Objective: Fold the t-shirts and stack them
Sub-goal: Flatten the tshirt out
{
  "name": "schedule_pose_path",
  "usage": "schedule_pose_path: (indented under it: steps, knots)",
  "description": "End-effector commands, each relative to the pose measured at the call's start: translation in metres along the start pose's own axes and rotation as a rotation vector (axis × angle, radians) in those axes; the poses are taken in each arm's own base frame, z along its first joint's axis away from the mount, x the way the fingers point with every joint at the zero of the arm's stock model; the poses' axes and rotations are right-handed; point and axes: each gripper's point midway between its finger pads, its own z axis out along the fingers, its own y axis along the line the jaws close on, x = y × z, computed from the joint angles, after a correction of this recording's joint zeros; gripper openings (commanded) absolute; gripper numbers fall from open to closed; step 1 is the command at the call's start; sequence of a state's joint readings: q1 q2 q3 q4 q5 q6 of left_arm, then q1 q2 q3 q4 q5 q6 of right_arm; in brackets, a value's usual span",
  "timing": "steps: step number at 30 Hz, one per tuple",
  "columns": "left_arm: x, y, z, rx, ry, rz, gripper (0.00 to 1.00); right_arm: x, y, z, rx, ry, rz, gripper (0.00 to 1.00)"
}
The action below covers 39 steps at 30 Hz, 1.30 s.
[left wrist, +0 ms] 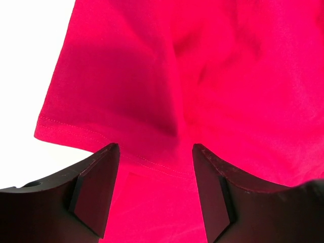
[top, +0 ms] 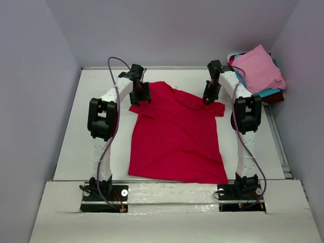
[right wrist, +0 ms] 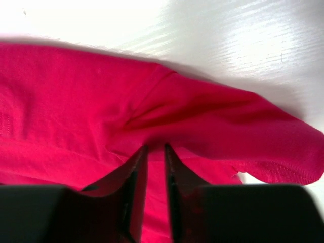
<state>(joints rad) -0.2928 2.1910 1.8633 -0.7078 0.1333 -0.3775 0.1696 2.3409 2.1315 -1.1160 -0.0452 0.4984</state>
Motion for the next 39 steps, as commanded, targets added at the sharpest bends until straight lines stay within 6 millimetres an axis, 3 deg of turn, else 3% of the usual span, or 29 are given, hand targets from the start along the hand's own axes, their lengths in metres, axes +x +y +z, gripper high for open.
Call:
schedule_pose_path:
  steps: [1, 4, 7, 13, 16, 21, 30, 34, 39]
  knots:
    - [-0.002, -0.002, -0.001, 0.016, 0.007, 0.017, 0.7, -0.014, 0.005, -0.01, -0.026, -0.042, -0.003, 0.17]
    - [-0.001, -0.001, 0.001, 0.013, 0.009, 0.019, 0.7, -0.014, 0.005, -0.008, -0.023, -0.042, -0.003, 0.07]
    - [0.001, -0.001, 0.002, 0.014, 0.014, 0.021, 0.7, -0.014, 0.004, -0.011, -0.018, -0.036, -0.003, 0.08]
    - [0.007, -0.001, 0.004, 0.009, 0.025, 0.032, 0.7, -0.001, 0.001, -0.02, -0.029, -0.007, -0.033, 0.51]
    - [0.008, -0.002, 0.006, 0.013, 0.026, 0.03, 0.7, 0.002, 0.002, -0.024, 0.005, -0.03, -0.08, 0.58]
    - [0.011, -0.007, 0.008, 0.02, 0.032, 0.038, 0.7, 0.008, -0.004, -0.021, 0.096, -0.033, -0.148, 0.59]
    - [0.018, -0.009, 0.01, 0.025, 0.04, 0.042, 0.7, 0.014, -0.001, -0.05, 0.265, -0.171, -0.271, 0.59]
    - [0.02, -0.01, 0.01, 0.033, 0.038, 0.039, 0.7, 0.012, -0.014, -0.056, 0.398, -0.233, -0.308, 0.59]
    - [0.021, -0.011, 0.008, 0.044, 0.039, 0.041, 0.69, -0.004, -0.049, -0.053, 0.657, -0.29, -0.3, 0.57]
